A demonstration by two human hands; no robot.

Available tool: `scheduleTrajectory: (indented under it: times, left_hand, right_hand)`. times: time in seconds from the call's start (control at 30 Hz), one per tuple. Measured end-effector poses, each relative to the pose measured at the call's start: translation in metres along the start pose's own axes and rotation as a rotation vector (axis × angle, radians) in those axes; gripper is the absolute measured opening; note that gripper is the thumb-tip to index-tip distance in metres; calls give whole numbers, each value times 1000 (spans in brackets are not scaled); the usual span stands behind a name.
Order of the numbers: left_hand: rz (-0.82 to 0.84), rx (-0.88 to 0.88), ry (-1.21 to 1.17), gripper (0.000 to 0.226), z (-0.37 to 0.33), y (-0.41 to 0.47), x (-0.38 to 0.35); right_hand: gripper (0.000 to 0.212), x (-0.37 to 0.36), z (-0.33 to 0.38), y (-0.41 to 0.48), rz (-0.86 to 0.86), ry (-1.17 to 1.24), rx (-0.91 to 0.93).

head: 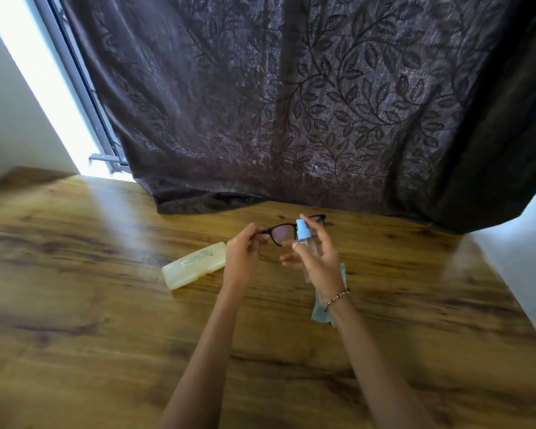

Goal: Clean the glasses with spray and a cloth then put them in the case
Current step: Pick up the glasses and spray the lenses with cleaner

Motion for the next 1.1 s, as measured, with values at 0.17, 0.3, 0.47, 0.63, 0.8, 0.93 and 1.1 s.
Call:
scheduleTrajectory:
  times: [0.17, 0.3, 0.47, 0.63, 0.8, 0.93, 1.1]
  left_hand:
    - [0, 12, 17, 27, 1, 1, -1]
    - [-2, 9, 24, 28, 0, 1, -1]
    - [-23, -3, 31, 18, 0, 2, 0]
    - [-19, 0, 34, 20, 0, 2, -1]
    - [-19, -1, 30, 19, -1, 2, -1]
    - [-10, 1, 25, 28, 0, 1, -1]
    - [-4, -7, 28, 24, 1, 2, -2]
  right_hand:
    - [46, 1, -3, -4, 12, -142, -2]
    - [50, 2, -6, -4, -2, -125, -3]
    - [51, 5, -8, -2, 3, -28, -13]
    - [35, 5, -8, -3, 13, -20, -38]
    - [37, 7, -7, -3, -1, -70, -22]
    - [30, 6, -4, -2, 13, -147, 13]
    - [46, 5, 0, 1, -16, -621, 223]
Point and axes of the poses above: each hand's wrist, its own y-axis towards the middle knuckle, its own x-axis out of the back of the hand, z = x × y, the point moved 1 cm from there along y, towards the middle knuckle, and after that the axes turned 1 degree about -y, right-handed, at the moved point
